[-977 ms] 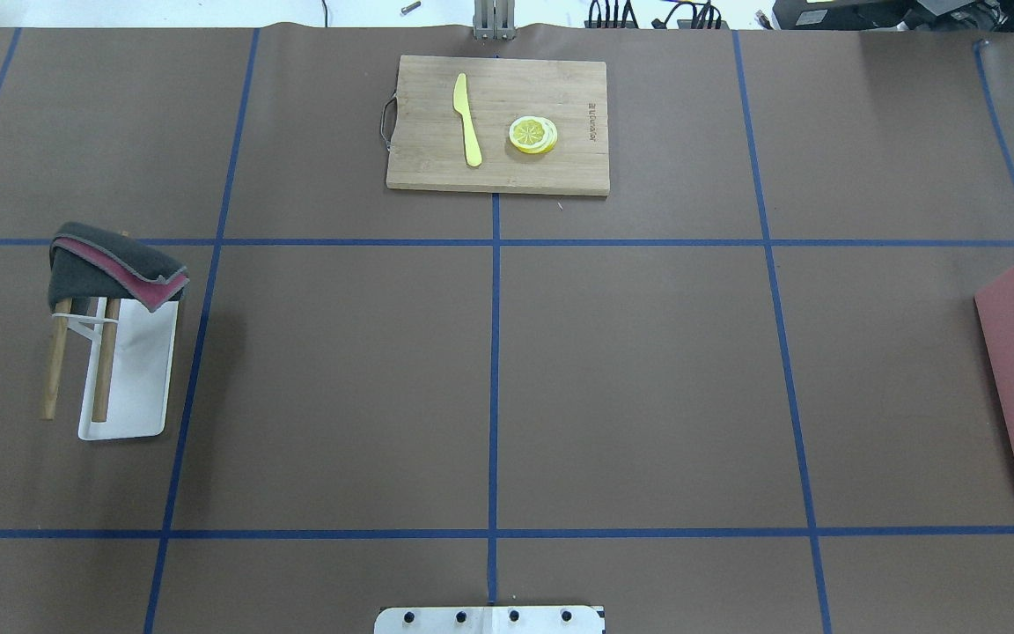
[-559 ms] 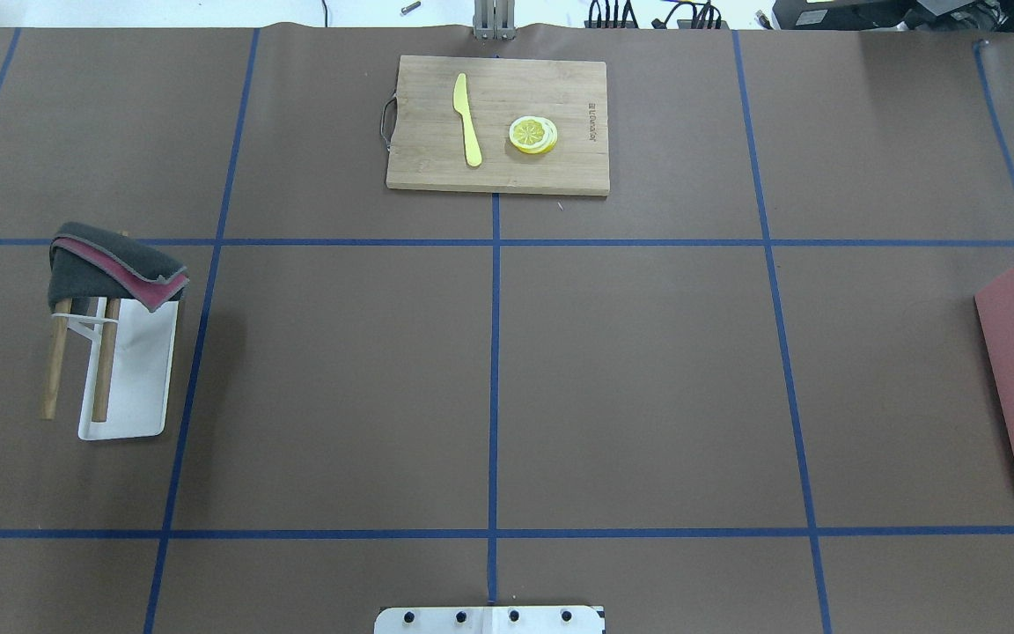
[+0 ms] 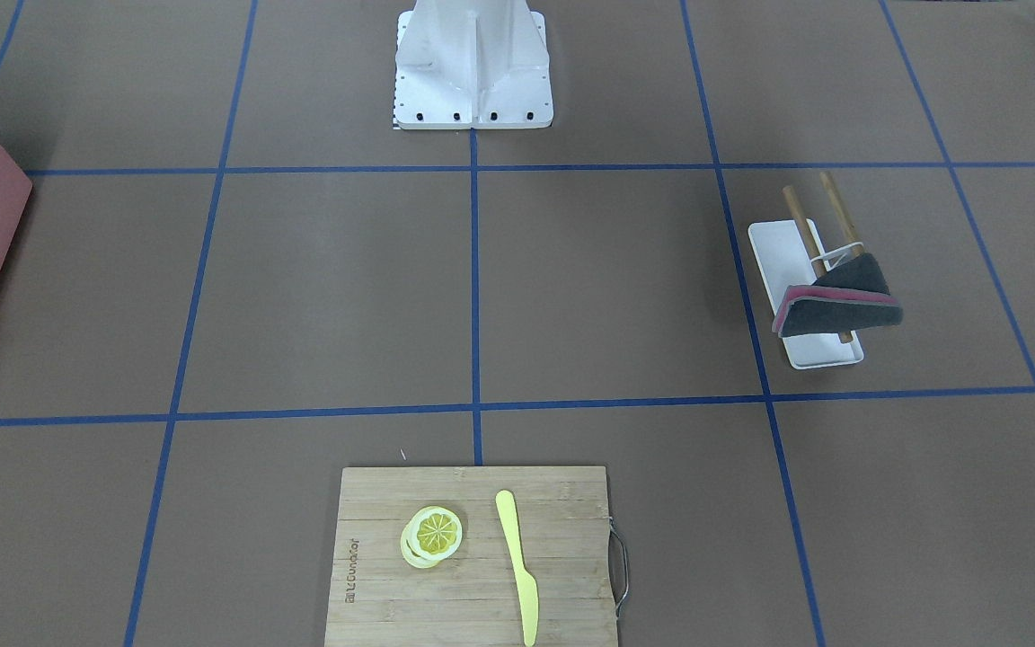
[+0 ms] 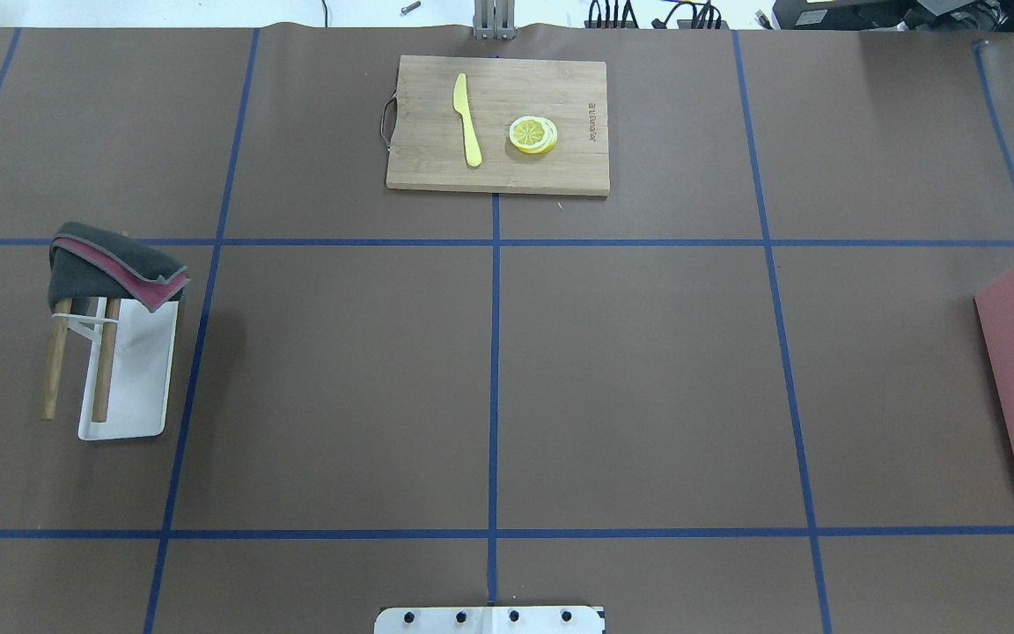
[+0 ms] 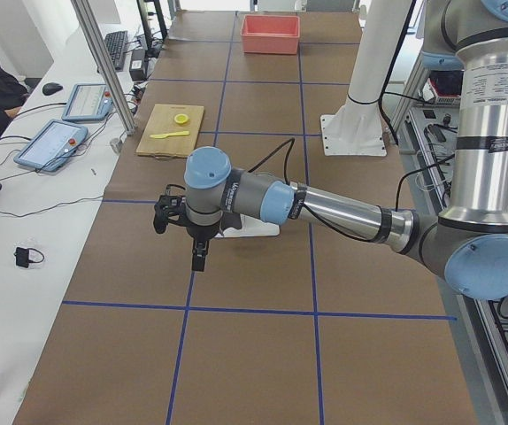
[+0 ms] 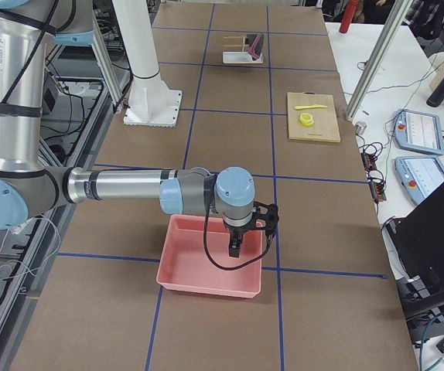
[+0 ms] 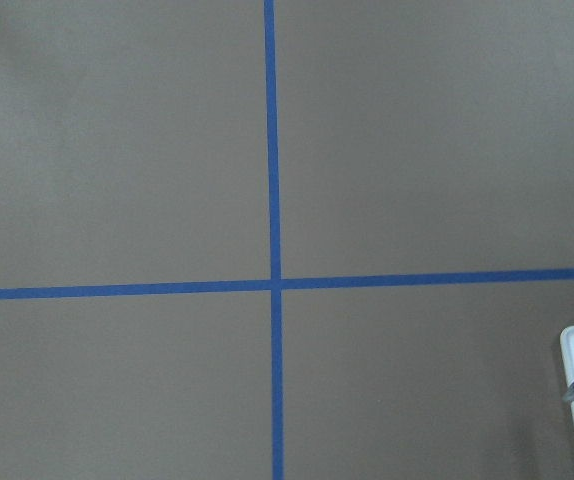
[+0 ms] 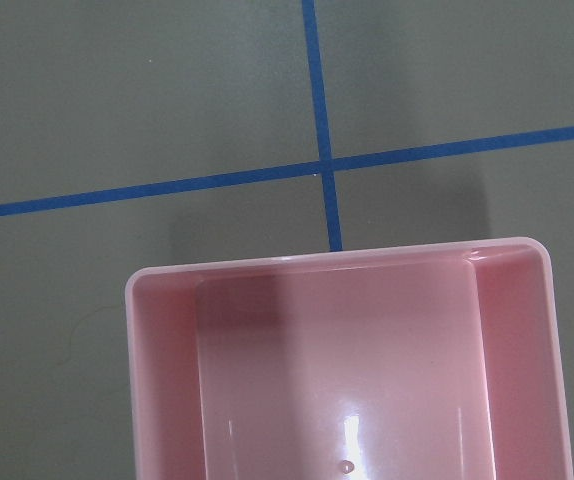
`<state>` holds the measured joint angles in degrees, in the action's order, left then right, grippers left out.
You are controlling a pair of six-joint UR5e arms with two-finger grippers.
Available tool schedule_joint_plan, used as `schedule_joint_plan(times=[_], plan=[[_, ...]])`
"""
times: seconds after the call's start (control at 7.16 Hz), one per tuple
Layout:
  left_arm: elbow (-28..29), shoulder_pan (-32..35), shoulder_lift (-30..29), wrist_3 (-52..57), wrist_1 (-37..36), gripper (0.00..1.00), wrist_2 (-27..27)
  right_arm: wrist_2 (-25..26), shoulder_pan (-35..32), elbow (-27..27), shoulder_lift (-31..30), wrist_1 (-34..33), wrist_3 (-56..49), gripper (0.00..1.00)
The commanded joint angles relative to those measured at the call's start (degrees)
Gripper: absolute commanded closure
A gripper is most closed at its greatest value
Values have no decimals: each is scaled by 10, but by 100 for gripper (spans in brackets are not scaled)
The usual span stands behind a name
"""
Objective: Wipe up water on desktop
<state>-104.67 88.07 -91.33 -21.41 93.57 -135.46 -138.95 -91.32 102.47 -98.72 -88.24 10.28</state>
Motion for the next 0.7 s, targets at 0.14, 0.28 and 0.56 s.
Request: schedule_joint_plan(times=[0.14,0.28,0.56], plan=[[19,-143,-33,-343,157,2,-46,0,0,1,0,0,0,0],[51,-168,-62,-409,179,2,-44,1,0,0,1,0,0,0],[81,-188,-85,-427,190,2,-17,1,0,1,1,0,0,0]])
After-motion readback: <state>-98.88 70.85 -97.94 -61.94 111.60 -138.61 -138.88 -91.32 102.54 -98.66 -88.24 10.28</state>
